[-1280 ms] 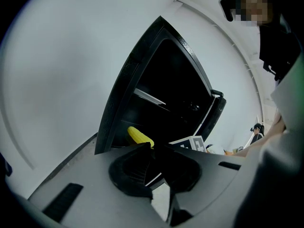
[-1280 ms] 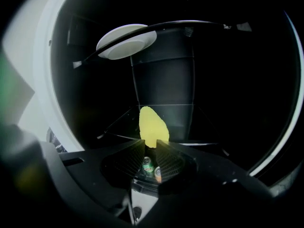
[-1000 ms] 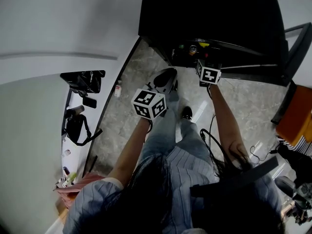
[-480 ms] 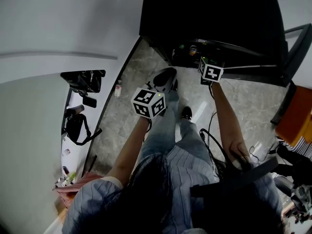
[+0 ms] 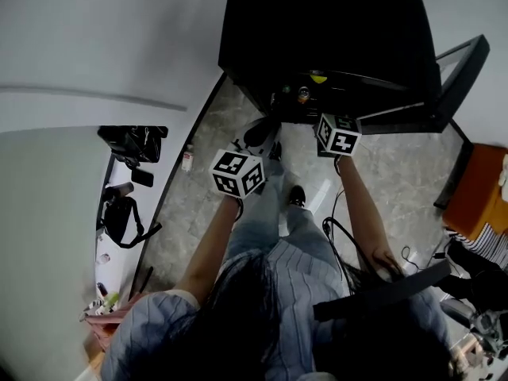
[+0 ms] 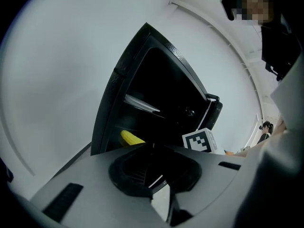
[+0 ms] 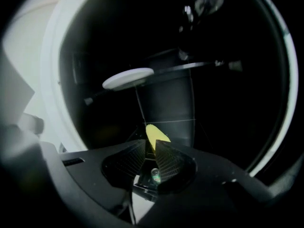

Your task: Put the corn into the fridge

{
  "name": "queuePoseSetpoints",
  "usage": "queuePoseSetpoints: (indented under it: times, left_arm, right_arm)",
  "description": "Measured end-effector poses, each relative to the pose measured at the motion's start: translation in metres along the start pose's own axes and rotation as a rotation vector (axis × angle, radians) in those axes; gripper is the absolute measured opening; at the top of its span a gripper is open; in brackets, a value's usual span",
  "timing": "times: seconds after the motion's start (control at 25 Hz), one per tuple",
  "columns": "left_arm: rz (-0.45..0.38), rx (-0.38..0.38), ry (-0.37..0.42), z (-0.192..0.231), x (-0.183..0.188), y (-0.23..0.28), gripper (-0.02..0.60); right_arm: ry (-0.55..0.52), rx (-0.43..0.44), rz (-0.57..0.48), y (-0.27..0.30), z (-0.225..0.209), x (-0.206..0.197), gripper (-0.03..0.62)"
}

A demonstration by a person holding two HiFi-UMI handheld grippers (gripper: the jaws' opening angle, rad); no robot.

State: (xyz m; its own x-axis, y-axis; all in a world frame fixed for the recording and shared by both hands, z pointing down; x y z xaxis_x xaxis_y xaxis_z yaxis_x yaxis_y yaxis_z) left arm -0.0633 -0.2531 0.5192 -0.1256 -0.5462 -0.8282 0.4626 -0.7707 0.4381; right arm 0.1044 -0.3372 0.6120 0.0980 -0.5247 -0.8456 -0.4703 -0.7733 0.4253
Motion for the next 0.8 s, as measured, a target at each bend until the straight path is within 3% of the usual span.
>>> queuePoseSetpoints:
  times: [0.2,0.4,0.52,0.8]
  left_arm:
    - [-0.037,0.003,-0.005,-0.019,0.012,-0.013,0.040]
    - [-0.074,0.010,-0.023,-0.041,0.016,-0.030,0.040]
    - [-0.103,0.012,-0.013,-0.059,0.019,-0.043,0.040]
    - [-0.155,0.033,-0.022,-0.095,0.010,-0.078,0.040]
  right_arm:
    - [0.014,0.070,-0.045,-0.038,0.021,0.019,0.075]
    - [-0.059,0.081,-0.056,-0.083,0.042,0.033,0.060]
    - [-0.033,0.115,-0.086,-0.112,0.057,0.037,0.055]
    - [-0.060,0.183,-0.135,-0.173,0.090,0.045,0.046]
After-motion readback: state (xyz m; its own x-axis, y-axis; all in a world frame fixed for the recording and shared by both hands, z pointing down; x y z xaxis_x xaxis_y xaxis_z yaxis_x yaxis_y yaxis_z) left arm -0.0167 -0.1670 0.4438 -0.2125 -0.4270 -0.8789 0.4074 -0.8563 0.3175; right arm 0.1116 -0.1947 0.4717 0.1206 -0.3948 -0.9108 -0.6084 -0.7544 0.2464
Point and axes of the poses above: the fingertips, and each gripper's own axes: y forward along the fingers, z to its left, x out of its top, the point moved 3 cm from there along -y, backward along the fingers, and after that the axes turned 13 degrees about x, right-handed, at the moved point
